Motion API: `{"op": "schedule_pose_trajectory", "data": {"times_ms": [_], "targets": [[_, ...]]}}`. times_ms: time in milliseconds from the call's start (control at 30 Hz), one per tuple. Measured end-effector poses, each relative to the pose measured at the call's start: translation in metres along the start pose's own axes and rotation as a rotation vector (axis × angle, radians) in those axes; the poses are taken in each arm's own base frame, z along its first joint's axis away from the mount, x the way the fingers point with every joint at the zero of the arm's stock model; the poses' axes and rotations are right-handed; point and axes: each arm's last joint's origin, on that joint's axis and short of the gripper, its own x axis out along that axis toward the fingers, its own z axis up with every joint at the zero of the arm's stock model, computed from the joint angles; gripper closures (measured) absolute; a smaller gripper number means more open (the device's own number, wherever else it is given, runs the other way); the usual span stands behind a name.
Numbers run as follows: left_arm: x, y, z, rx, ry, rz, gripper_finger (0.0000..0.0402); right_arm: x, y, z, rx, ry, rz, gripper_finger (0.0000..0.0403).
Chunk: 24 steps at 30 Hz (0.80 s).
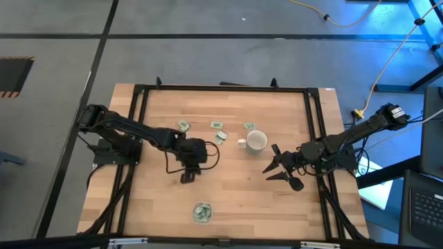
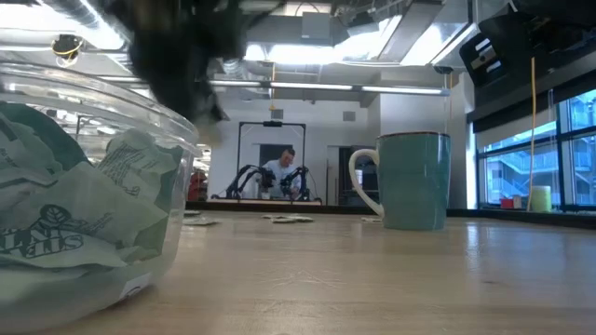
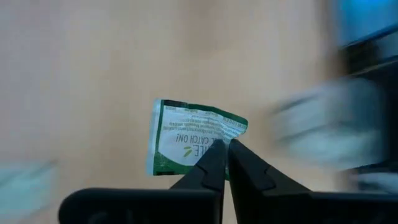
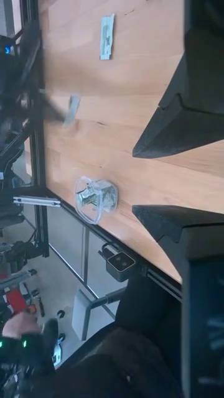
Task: Pick and place Stevia / Truvia into bins
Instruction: Put the bottom left green stevia packet into the transparent bin
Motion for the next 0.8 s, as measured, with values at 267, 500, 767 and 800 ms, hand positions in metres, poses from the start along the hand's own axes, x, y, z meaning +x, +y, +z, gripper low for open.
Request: {"op": "schedule_pose_trajectory", "data": {"times_ms": [267,500,767,800], "targets": [[0.001,-0.057,0.018,0.017,-0.164,-0.394,0.0392,0.0,0.0,0.0,-0.012,0.0,0.0,0.0267],[0.01,-0.1,0.005,-0.006,-0.168,-0.477,0.0393,0.0,0.0,0.0,-0.048,-0.003,0.001,0.0267],[0.033,-0.111,-0.008,-0.052,-0.093,-0.467,0.0393,0.0,0.0,0.002,-0.051,-0.024,0.004,0.0267],[0.036,-0.11,-0.008,-0.068,-0.081,-0.461,0.0393,0.0,0.0,0.002,-0.051,-0.025,0.004,0.0267]]}}
